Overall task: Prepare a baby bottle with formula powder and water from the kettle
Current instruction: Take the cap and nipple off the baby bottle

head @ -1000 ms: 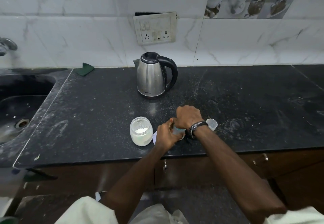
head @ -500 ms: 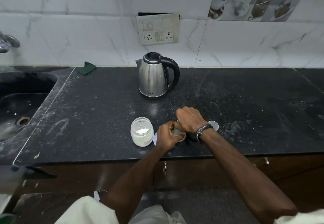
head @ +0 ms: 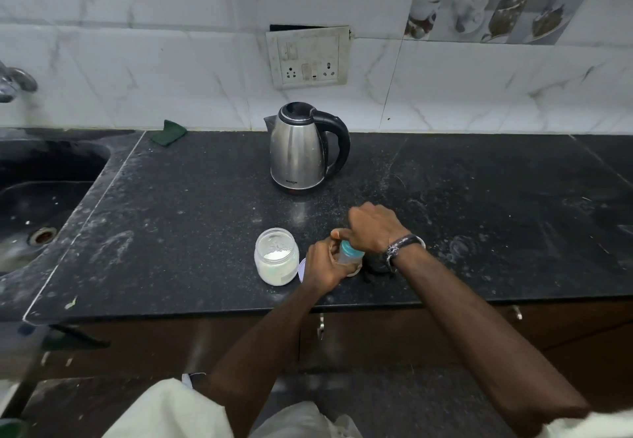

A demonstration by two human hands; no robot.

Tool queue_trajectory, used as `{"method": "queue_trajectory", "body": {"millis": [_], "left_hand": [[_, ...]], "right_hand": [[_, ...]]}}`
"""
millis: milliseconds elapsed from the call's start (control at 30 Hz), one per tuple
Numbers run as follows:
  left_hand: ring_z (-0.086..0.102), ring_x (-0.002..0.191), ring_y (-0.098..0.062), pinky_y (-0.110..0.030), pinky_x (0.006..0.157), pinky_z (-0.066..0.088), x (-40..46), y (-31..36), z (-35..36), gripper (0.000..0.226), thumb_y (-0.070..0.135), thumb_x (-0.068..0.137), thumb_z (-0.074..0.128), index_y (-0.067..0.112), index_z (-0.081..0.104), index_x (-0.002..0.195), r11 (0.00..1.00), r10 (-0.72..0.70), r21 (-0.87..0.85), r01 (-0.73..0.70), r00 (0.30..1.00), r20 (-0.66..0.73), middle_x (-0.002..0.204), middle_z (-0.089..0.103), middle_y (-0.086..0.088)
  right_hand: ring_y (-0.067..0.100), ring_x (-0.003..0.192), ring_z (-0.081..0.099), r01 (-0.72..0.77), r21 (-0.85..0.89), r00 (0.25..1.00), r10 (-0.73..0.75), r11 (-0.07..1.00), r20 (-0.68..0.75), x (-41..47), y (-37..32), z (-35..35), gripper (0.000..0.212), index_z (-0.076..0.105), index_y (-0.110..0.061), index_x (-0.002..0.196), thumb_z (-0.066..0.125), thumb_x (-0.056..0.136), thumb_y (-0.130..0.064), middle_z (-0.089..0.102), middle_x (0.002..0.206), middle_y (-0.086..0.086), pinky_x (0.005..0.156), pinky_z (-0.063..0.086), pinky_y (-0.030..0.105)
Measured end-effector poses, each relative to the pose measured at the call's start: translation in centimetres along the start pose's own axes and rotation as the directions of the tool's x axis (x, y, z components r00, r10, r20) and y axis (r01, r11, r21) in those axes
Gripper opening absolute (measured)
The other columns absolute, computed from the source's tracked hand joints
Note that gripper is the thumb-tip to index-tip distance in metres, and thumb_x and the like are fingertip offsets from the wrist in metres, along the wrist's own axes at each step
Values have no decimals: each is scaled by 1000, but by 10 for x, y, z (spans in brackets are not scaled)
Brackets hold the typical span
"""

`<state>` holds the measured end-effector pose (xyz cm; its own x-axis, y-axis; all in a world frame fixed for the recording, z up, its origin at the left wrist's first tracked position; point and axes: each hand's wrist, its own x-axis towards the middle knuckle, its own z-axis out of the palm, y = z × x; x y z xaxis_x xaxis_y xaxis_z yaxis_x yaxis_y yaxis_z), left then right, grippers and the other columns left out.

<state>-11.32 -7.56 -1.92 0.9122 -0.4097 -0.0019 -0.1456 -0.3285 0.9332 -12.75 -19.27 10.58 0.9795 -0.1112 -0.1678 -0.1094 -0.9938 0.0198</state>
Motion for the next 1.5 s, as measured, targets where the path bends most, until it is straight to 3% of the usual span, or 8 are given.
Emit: {"method": "queue_trajectory", "body": {"millis": [267, 367, 467, 633, 833, 967, 1200, 1500], "left_hand": [[72, 87, -14, -46, 78, 58, -2, 1, -1, 50, 32, 60, 87, 10, 68, 101, 1000, 29, 5, -29, 1000, 0, 94, 76, -1], [71, 84, -10, -42, 76, 59, -3, 3, -1, 48, 32, 60, 86, 12, 68, 100, 999, 31, 21, -31, 1000, 0, 91, 75, 1], [67, 71, -7, -39, 66, 56, -3, 5, -2, 40, 39, 59, 85, 16, 66, 85, 997, 30, 68, -28, 999, -25, 79, 72, 5], [72, 88, -15, -46, 78, 58, -2, 4, -3, 53, 36, 59, 87, 11, 68, 101, 1000, -7, 28, 7, 1000, 6, 95, 75, -1], [72, 91, -16, -46, 83, 58, -2, 2, -1, 56, 31, 56, 88, 12, 68, 105, 999, -35, -6, 35, 999, 0, 99, 76, -2], [72, 93, -13, -42, 87, 58, -1, 3, 1, 57, 24, 56, 90, 14, 67, 107, 998, -55, 3, 55, 998, -4, 102, 76, -1], [70, 101, -15, -44, 92, 56, -1, 3, 1, 58, 20, 60, 91, 12, 66, 112, 998, -58, 27, 57, 998, 18, 110, 74, -2], [68, 104, -17, -43, 93, 54, -5, 8, 0, 65, 25, 59, 92, 12, 64, 117, 996, -57, 77, 54, 998, 39, 113, 73, -2]], "right_hand": [[34, 102, 63, 134, -33, 980, -128, 990, 152, -6, -6, -9, 34, 61, -9, 115, 70, 83, -18, 61, 117, 16, 74, 48, 37], [32, 103, 61, 146, -31, 975, -139, 989, 174, -7, -4, -7, 50, 56, -14, 120, 77, 79, -32, 57, 118, 11, 75, 46, 37], [31, 105, 62, 55, -102, 995, -46, 993, 90, -7, -9, 1, 49, 59, -14, 119, 64, 87, -51, 62, 118, 12, 78, 47, 37], [34, 105, 63, 91, -85, 993, -85, 992, 78, -5, -12, 0, 28, 62, -8, 112, 62, 90, -26, 63, 119, 16, 74, 45, 36], [31, 104, 61, 88, 86, 992, -95, 992, 84, -7, 7, -22, 39, 62, -23, 114, 74, 78, -18, 63, 118, 10, 81, 51, 37], [29, 106, 63, -54, 276, 998, 49, 960, 28, -9, 35, -26, 51, 63, -21, 122, 80, 74, -22, 64, 123, 9, 88, 54, 40], [29, 102, 62, -258, 233, 966, 249, 938, 67, -17, 59, 34, 36, 67, -21, 102, 83, 72, -30, 64, 115, 10, 78, 47, 33], [29, 111, 60, -191, 178, 981, 185, 965, 52, -20, 54, 74, 43, 61, -12, 114, 75, 76, -25, 65, 118, 12, 84, 50, 35]]}}
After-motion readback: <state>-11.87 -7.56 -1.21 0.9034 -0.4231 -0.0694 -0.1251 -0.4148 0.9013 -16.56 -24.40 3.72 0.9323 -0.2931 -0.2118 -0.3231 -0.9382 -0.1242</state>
